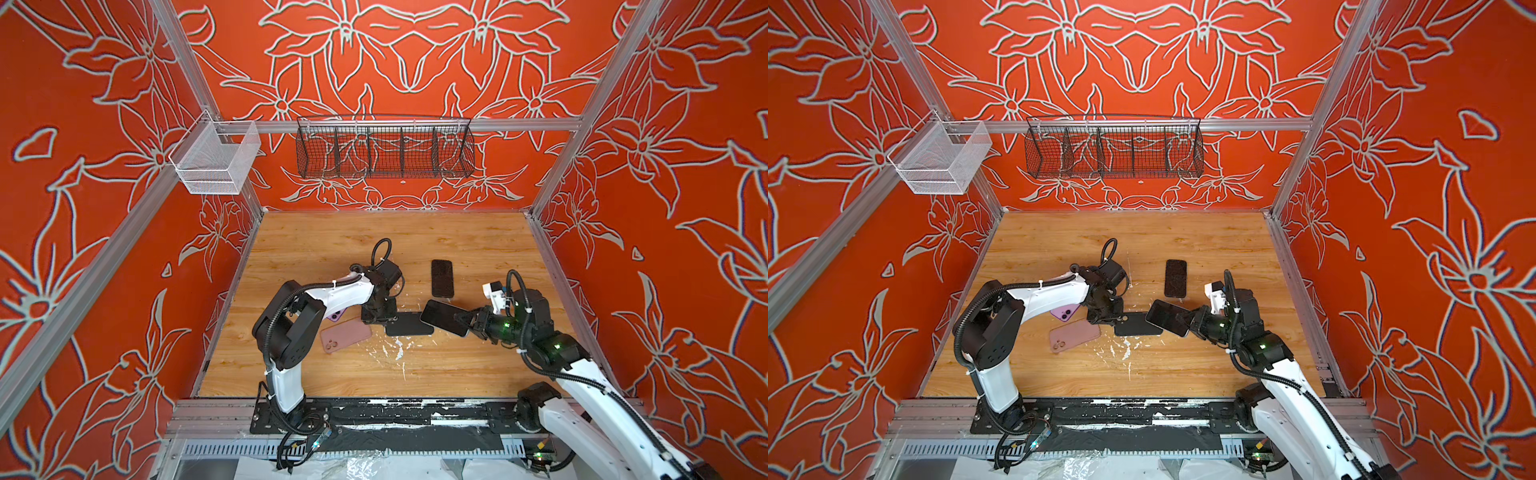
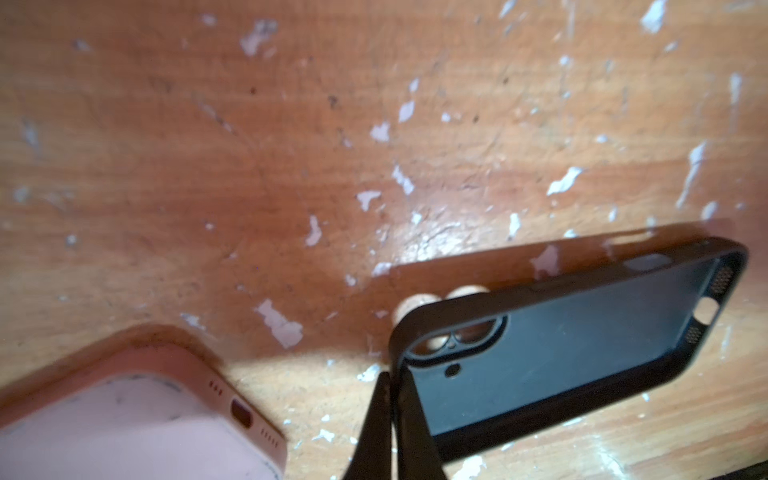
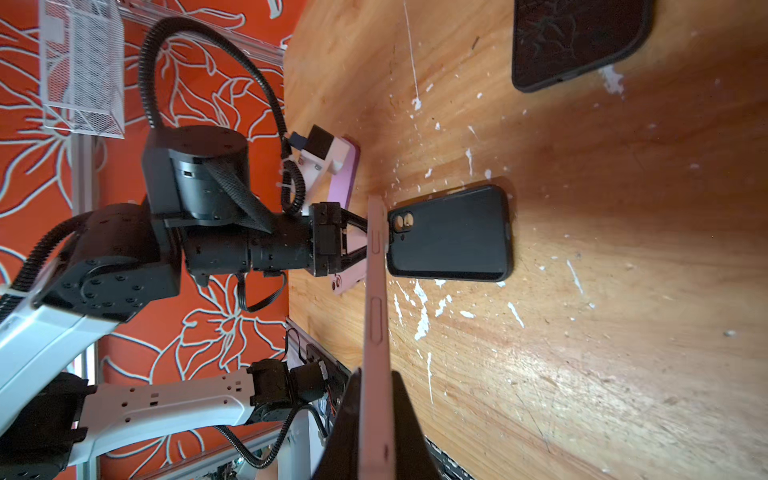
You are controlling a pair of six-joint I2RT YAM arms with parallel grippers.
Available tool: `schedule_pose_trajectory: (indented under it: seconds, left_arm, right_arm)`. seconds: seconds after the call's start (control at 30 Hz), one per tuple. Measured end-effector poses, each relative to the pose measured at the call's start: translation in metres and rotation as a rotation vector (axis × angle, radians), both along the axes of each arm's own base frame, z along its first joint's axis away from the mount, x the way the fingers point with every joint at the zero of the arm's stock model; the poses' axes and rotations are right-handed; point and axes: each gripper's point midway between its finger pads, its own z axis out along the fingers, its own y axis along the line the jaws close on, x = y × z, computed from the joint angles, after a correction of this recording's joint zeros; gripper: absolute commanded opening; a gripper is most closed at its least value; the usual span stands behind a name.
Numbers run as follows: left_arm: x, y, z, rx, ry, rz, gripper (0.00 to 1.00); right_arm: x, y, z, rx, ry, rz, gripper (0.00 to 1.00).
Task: Put the phone into the phone case
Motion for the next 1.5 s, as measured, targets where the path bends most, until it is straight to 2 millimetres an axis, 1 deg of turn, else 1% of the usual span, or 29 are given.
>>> schedule_pose_trajectory:
  seconds: [0.07,0.1,0.17,0.2,0.27,0.37,0.43,0.53,0.57,0.63,0.83,0.93,1.03,1.23,1.33,1.5]
  left_arm:
    - [-0.002,0.002,0.000,0.005,-0.003,-0.005,0.20]
    - [-0.002,0.003,0.002,0.005,-0.008,-0.007,0.26]
    - [0.002,0.003,0.009,-0.006,-0.031,-0.005,0.38]
    - [0.004,0.002,0.015,-0.018,-0.047,0.001,0.45]
    - [0.010,0.001,0.030,-0.055,-0.085,0.011,0.58]
    - [0.022,0.000,0.060,-0.137,-0.157,0.043,0.74]
    - [0.029,-0.001,0.080,-0.194,-0.202,0.063,0.87]
    - [0.034,-0.001,0.101,-0.277,-0.249,0.089,1.00]
    - [0.032,0.000,0.104,-0.300,-0.255,0.098,0.98]
    - [0.025,0.003,0.102,-0.339,-0.248,0.111,0.97]
    - [-0.005,0.013,0.070,-0.407,-0.164,0.170,0.97]
    - [-0.012,0.012,0.061,-0.442,-0.137,0.190,0.97]
    - [-0.014,0.009,0.057,-0.476,-0.129,0.201,0.97]
    - [-0.011,0.002,0.057,-0.535,-0.140,0.219,0.97]
    - [-0.010,0.000,0.056,-0.556,-0.141,0.226,0.97]
    - [-0.003,-0.005,0.052,-0.577,-0.144,0.231,0.97]
  right_arm:
    - [-0.002,0.002,-0.004,-0.012,0.029,0.023,0.00]
    - [-0.002,0.003,-0.004,-0.017,0.041,0.037,0.00]
    - [0.000,0.006,-0.001,-0.022,0.049,0.066,0.00]
    - [0.001,0.009,0.001,-0.024,0.052,0.087,0.00]
    - [0.004,0.014,0.004,-0.029,0.058,0.124,0.00]
    - [0.008,0.023,0.000,-0.055,0.071,0.179,0.00]
    - [0.009,0.033,-0.005,-0.076,0.084,0.228,0.00]
    - [0.011,0.047,-0.014,-0.096,0.102,0.288,0.00]
    - [0.013,0.052,-0.018,-0.099,0.110,0.304,0.00]
    - [0.019,0.061,-0.026,-0.106,0.128,0.335,0.00]
    - [0.040,0.082,-0.042,-0.101,0.146,0.398,0.00]
    - [0.047,0.088,-0.047,-0.088,0.141,0.425,0.00]
    - [0.048,0.092,-0.054,-0.081,0.150,0.449,0.00]
    - [0.046,0.093,-0.072,-0.084,0.186,0.479,0.00]
    - [0.047,0.095,-0.074,-0.078,0.182,0.488,0.00]
    - [0.048,0.098,-0.081,-0.067,0.186,0.501,0.00]
